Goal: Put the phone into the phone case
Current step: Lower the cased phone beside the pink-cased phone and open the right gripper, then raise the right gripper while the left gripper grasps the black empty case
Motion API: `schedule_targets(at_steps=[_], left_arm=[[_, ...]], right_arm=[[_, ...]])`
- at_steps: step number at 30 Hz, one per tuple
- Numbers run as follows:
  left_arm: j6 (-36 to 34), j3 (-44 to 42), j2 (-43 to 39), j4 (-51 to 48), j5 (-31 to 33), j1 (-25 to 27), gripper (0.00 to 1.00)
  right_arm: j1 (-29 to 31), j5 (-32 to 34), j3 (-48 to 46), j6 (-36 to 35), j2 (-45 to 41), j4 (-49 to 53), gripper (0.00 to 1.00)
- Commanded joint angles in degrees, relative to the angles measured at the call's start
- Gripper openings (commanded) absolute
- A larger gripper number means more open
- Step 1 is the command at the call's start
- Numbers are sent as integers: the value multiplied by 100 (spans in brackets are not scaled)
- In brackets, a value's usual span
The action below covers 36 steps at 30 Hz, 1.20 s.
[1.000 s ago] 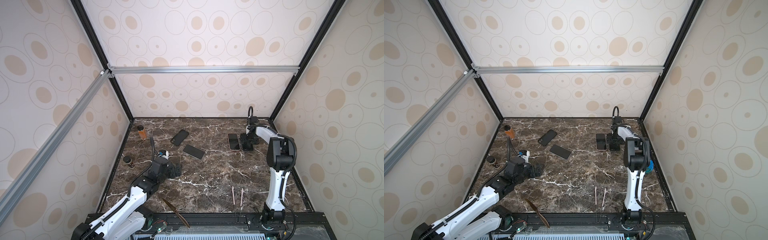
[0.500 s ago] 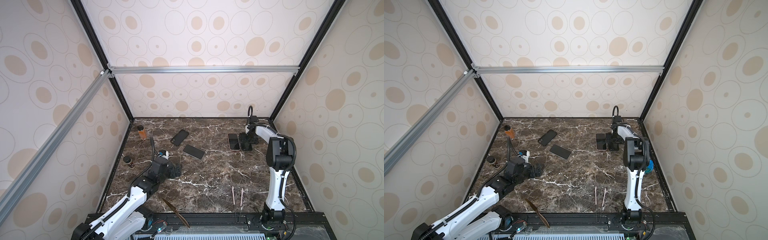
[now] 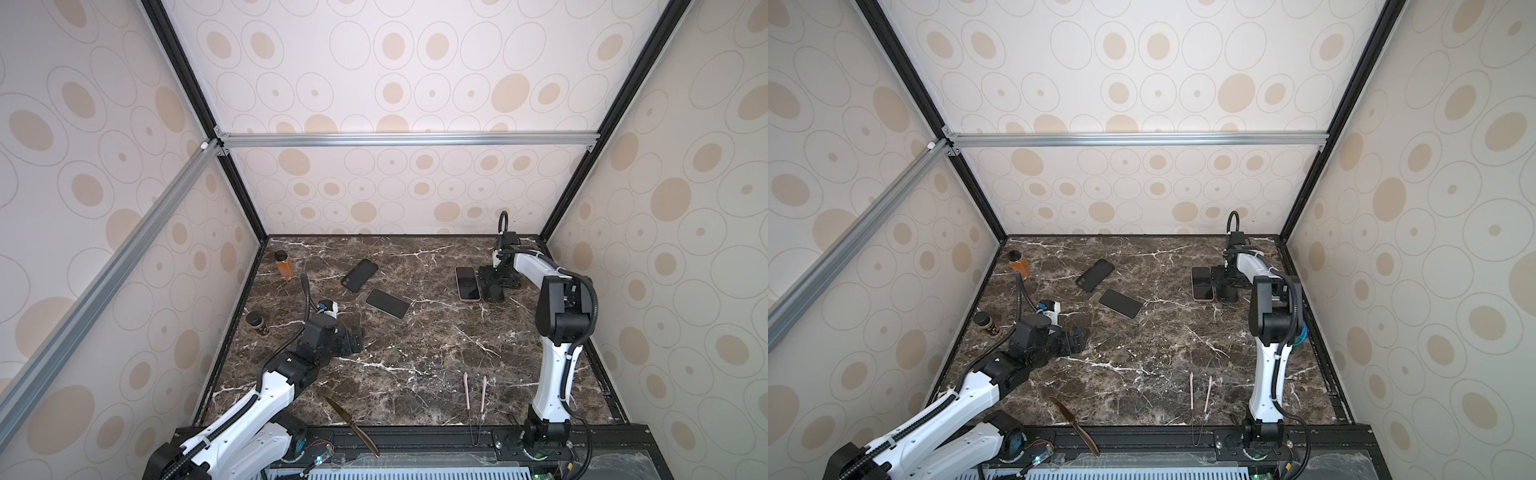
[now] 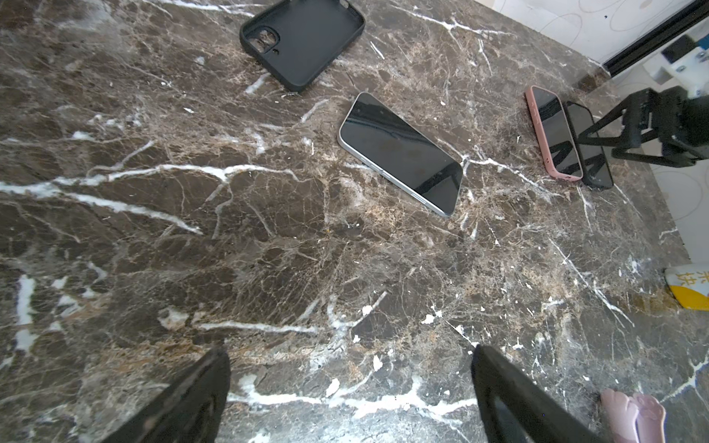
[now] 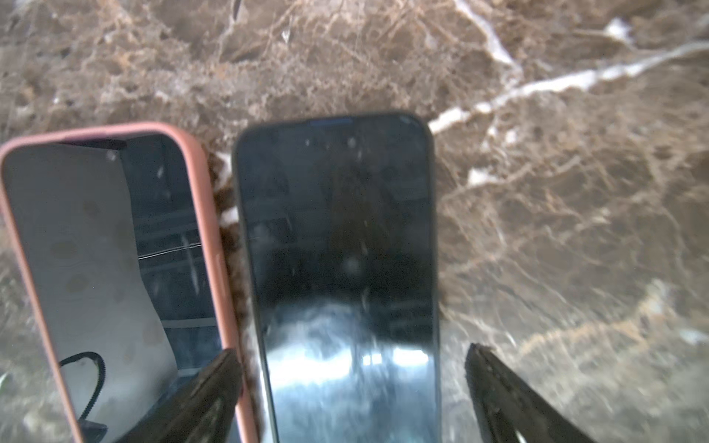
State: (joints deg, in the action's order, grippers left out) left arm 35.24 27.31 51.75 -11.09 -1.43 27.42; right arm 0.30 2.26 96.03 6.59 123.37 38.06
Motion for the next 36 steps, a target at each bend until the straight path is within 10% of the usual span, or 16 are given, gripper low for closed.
schedule_targets(at_steps=[1,36], left_arm=[[-14,199,146,176,-16,-22,97],[85,4411,6113,542,1489,-1253,62]], right_arm=[[-30,117,-249,-98,-679,-60,94],[1260,-1483,-4037,119,-4436,-987,88]])
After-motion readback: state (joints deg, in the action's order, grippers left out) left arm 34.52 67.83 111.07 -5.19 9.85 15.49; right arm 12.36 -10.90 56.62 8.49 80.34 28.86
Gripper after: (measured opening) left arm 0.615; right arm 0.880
